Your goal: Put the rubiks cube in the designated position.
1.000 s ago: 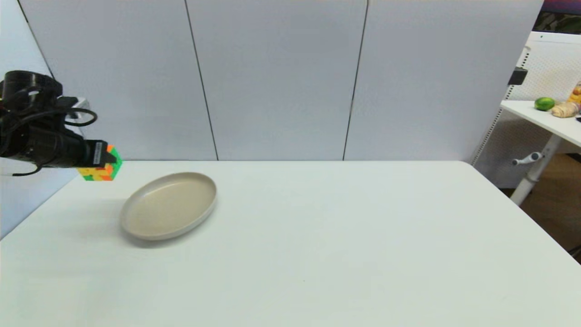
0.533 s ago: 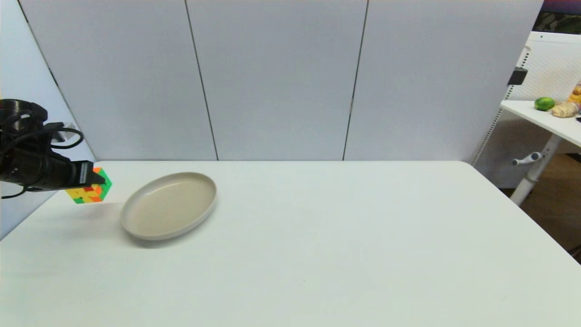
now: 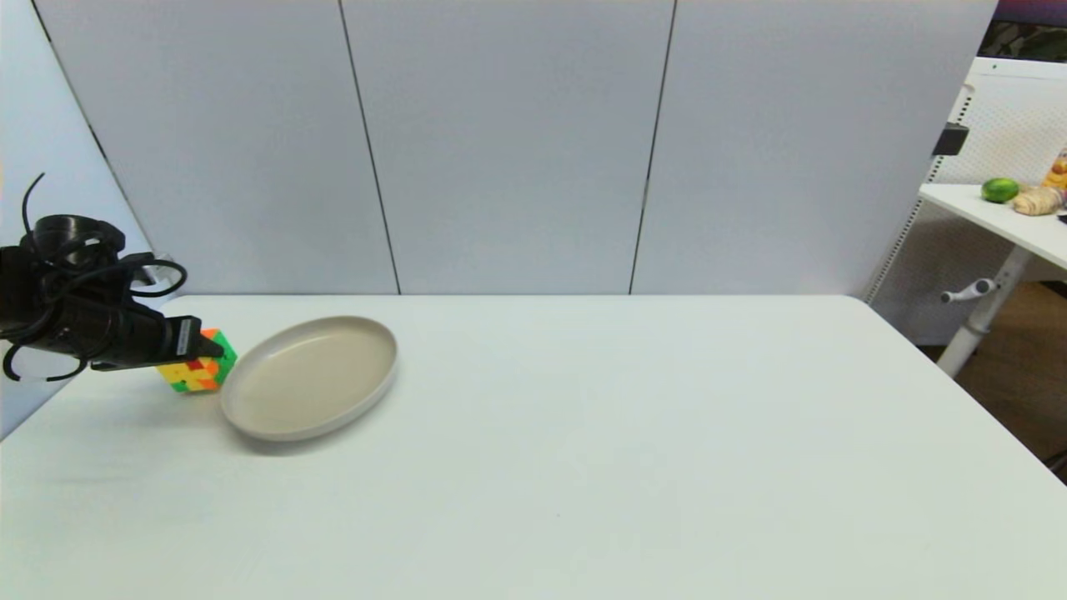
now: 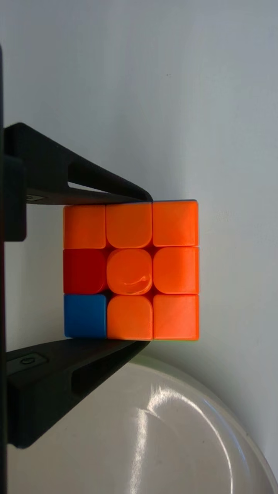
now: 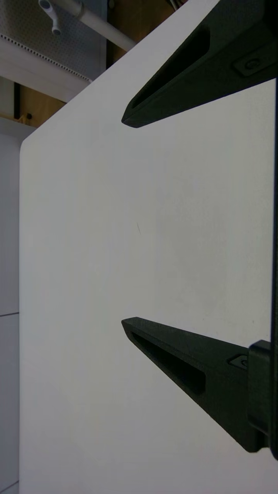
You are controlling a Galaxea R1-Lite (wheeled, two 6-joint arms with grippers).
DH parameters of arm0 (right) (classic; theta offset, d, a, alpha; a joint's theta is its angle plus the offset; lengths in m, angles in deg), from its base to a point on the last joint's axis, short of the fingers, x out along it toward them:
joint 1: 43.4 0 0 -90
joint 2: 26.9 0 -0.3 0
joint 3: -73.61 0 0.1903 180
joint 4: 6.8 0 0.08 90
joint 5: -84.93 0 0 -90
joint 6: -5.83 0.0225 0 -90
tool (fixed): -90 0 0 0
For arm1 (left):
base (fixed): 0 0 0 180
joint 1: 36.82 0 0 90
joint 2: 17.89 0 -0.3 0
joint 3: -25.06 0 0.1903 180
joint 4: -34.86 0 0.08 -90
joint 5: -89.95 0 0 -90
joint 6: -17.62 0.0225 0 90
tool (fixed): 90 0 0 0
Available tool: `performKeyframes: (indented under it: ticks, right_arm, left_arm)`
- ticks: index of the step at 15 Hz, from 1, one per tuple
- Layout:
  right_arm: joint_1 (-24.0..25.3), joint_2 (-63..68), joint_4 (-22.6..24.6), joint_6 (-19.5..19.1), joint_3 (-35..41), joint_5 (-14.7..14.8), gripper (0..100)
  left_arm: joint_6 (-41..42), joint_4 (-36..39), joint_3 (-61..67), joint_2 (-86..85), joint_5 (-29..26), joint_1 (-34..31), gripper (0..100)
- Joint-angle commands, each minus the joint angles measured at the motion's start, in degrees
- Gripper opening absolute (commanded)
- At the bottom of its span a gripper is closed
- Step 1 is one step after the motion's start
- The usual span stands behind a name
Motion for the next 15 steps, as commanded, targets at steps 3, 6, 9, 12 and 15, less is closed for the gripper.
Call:
performKeyframes:
  ticks: [3,6,9,12,15]
  right_arm:
    - [0.0,0.1,0.0,0.0,0.0,0.0,100]
    - [0.0,0.1,0.0,0.0,0.0,0.0,100]
    - [0.0,0.1,0.0,0.0,0.0,0.0,100]
    - [0.0,0.1,0.0,0.0,0.0,0.0,100]
    - [0.0,0.1,0.0,0.0,0.0,0.0,100]
  left_arm:
    - [0.6,-3.8,-0.2,-2.4,-0.2,-0.1,100]
    - [1.0,-7.2,-0.3,-7.2,-0.2,-0.1,100]
    - [1.2,-15.8,0.0,-18.7,-0.3,0.7,100]
    - [1.0,-17.1,7.4,-37.6,-0.1,3.6,100]
    - [0.3,-3.6,26.5,-58.3,-0.1,9.9,100]
